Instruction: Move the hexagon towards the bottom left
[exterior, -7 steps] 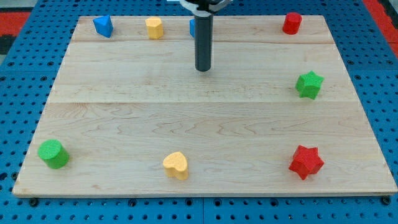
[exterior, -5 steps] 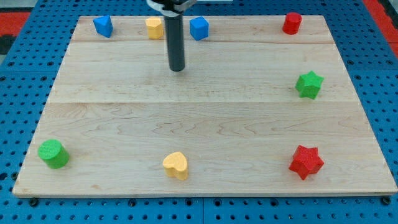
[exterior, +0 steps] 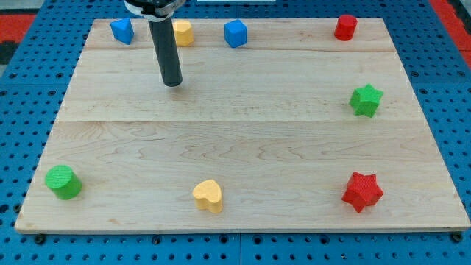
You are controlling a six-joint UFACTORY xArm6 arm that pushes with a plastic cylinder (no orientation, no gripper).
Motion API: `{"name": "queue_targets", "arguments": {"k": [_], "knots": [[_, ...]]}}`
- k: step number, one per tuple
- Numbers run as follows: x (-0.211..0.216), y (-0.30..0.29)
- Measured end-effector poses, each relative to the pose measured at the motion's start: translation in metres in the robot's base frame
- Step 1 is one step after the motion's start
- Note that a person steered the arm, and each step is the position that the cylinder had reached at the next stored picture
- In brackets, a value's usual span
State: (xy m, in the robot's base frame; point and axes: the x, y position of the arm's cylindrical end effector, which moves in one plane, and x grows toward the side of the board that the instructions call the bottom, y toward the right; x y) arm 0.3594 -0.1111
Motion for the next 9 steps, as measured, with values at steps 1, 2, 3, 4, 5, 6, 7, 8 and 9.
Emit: {"name": "queue_targets", "arguments": {"k": [1, 2, 3, 4, 5, 6, 7, 8, 9], "knots": [[0.0, -0.006], [0.0, -0.007], [-0.02, -0.002], [-0.062, 0.014], [-0.096, 0.051], [-0.141, 0.055], [-0.13, 0.029], [-0.014, -0.03], [-0.016, 0.027]]}}
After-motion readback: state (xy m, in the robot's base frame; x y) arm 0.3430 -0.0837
